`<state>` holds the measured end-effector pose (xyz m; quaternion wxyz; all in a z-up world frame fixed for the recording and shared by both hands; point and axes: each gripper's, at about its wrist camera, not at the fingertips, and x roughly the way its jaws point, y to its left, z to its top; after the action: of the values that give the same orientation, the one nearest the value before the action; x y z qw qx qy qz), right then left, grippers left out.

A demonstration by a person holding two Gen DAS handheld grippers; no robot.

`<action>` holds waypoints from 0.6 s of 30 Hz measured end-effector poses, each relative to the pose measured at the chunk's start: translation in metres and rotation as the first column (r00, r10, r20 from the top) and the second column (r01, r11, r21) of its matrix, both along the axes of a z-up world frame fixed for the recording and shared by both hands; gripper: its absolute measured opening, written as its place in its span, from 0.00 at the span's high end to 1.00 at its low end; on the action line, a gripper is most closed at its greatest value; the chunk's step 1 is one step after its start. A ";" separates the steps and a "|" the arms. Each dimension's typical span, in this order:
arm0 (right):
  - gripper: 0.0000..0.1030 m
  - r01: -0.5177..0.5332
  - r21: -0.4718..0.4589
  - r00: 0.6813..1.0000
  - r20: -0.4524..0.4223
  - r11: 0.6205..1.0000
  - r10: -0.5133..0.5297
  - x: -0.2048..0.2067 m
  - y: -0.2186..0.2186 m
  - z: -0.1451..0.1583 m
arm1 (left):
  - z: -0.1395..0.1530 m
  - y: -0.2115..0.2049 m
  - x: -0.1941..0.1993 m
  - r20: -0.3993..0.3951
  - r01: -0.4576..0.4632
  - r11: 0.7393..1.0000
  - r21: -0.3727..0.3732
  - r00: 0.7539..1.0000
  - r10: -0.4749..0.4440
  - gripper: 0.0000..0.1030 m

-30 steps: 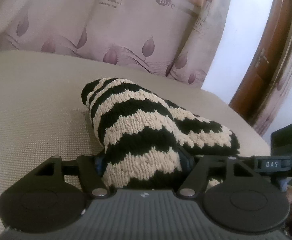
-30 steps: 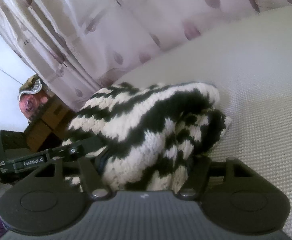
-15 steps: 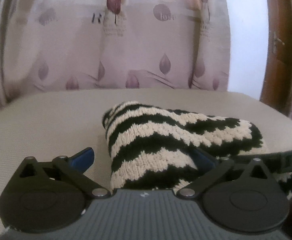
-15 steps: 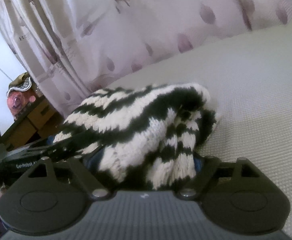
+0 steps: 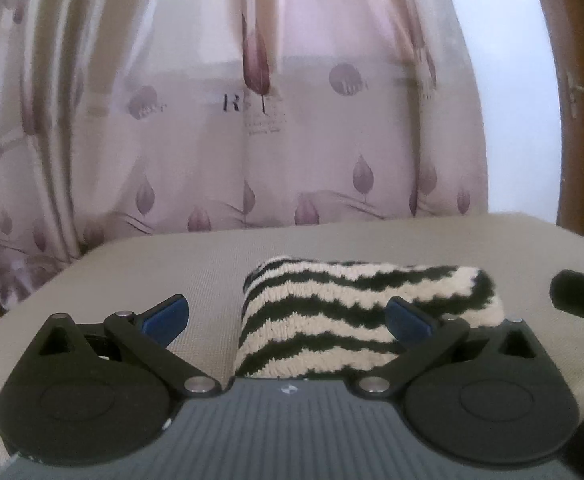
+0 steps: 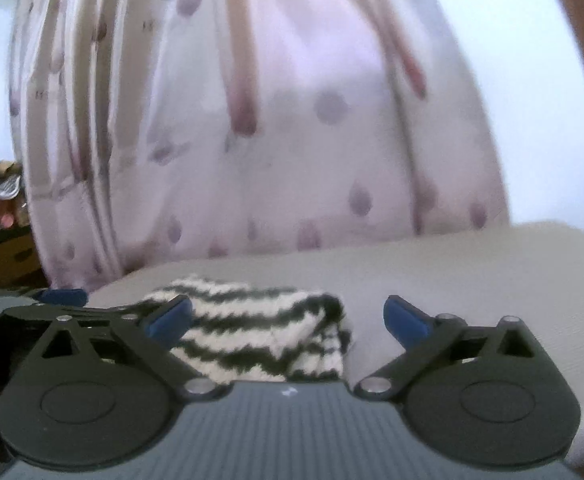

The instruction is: Fold small clothes

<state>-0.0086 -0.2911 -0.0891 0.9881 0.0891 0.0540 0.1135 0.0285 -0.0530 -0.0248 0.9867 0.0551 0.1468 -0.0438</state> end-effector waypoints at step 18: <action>0.00 0.024 0.009 0.999 0.049 1.000 -0.024 -0.031 -0.002 0.012 | 0.037 0.012 -0.037 0.079 0.019 0.990 -0.141 0.997 -0.008 0.00</action>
<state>-0.0396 -0.2926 -0.0768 0.9900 0.0908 0.0284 0.1041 -0.0086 -0.0410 0.0126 0.9927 -0.0124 0.1042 -0.0587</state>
